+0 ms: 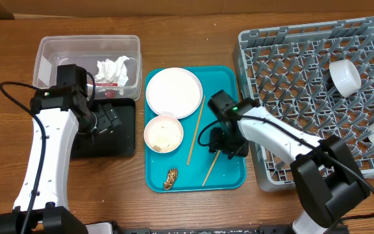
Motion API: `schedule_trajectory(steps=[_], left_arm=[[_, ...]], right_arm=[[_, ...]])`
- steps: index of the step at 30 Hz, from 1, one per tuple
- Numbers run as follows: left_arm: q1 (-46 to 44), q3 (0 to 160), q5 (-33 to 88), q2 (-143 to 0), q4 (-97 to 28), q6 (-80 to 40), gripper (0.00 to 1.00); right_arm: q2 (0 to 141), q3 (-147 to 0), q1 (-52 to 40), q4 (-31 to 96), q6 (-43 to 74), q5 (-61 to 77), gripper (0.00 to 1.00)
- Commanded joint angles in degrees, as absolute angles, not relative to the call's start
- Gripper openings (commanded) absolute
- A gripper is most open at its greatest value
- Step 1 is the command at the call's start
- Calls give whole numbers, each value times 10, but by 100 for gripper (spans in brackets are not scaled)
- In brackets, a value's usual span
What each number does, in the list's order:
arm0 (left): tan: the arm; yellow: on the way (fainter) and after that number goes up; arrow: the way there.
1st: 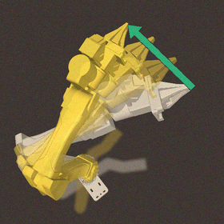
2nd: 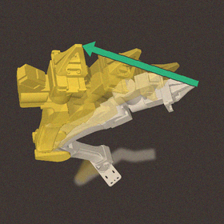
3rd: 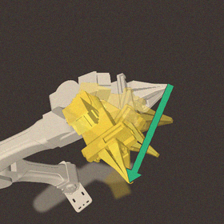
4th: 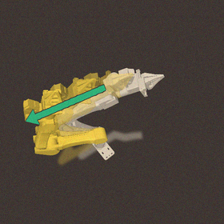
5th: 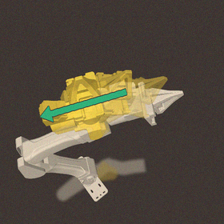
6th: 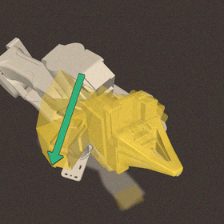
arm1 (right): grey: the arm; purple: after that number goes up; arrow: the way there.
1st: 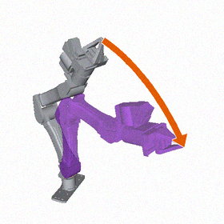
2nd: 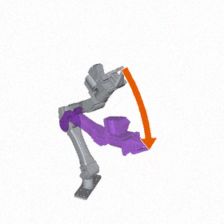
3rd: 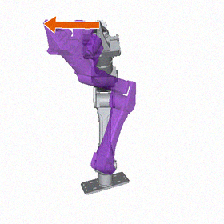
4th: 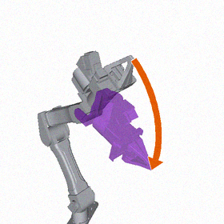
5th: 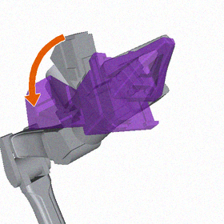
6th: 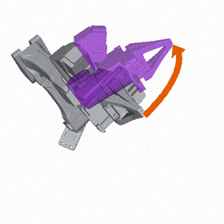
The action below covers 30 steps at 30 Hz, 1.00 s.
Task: Sort waste into correct bins and load items into the dishwasher
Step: 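Move right gripper to the chopsticks on the teal tray and grasp one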
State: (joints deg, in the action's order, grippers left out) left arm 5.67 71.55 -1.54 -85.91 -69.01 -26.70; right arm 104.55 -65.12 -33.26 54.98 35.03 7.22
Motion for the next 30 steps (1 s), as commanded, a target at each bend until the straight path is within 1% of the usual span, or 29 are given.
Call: schedule_trajectory(steps=[1,6,15,20,22,23,24,30], left_arm=[[59,722,-5,-850,-689,-275,100],[59,722,-5,-850,-690,-274,100],[59,722,-4,-850,-685,-275,100],[59,722,-4,-850,-683,-275,100],[59,722,-4,-850,-683,-275,100],[59,722,-5,-850,-683,-275,100],[59,722,-4,-850,-683,-275,100],[59,722,-4,-850,-683,-275,100]], right_arm=[[1056,-648,-349,544,357,73,62],[1059,-648,-350,546,361,71,55],[1076,-648,-350,545,363,72,54],[1089,-648,-350,544,362,78,37],[1094,-648,-350,544,362,78,29],[1096,-648,-350,544,362,79,23],[1098,-648,-350,544,362,79,20],[1098,-648,-350,543,360,81,14]])
